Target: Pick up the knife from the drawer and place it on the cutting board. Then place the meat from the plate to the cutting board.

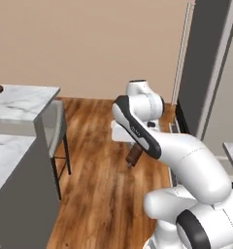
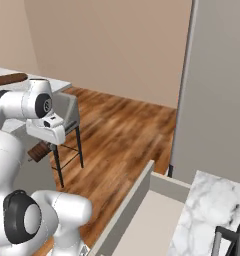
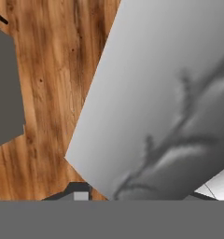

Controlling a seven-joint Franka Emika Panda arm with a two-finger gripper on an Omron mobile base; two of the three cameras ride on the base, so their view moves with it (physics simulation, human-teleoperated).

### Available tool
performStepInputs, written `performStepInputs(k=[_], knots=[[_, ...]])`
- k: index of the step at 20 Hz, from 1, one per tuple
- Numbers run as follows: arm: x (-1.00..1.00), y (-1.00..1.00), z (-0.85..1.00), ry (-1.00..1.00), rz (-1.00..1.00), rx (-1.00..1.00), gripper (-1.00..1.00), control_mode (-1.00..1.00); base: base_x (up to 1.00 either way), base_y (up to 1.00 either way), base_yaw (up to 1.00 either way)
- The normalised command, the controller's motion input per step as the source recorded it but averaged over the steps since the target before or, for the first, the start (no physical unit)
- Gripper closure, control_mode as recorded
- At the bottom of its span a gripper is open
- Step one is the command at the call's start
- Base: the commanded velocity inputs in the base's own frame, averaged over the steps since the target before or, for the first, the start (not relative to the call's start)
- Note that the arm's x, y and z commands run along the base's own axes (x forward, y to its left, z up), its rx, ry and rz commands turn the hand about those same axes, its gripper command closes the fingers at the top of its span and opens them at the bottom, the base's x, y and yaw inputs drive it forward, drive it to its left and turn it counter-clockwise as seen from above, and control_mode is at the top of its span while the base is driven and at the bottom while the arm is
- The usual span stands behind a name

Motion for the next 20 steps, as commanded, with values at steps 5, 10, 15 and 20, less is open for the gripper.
performStepInputs(k=[5,10,15,20], knots=[[0.0,0.0,0.0,0.0,0.0,0.0,1.0,1.0,-0.5,0.33,-0.02],[0.0,0.0,0.0,0.0,0.0,0.0,1.0,1.0,-1.0,0.24,-0.13],[0.0,0.0,0.0,0.0,0.0,0.0,1.0,1.0,0.41,0.81,-0.02],[0.0,0.0,0.0,0.0,0.0,0.0,1.0,1.0,1.0,0.03,0.0]])
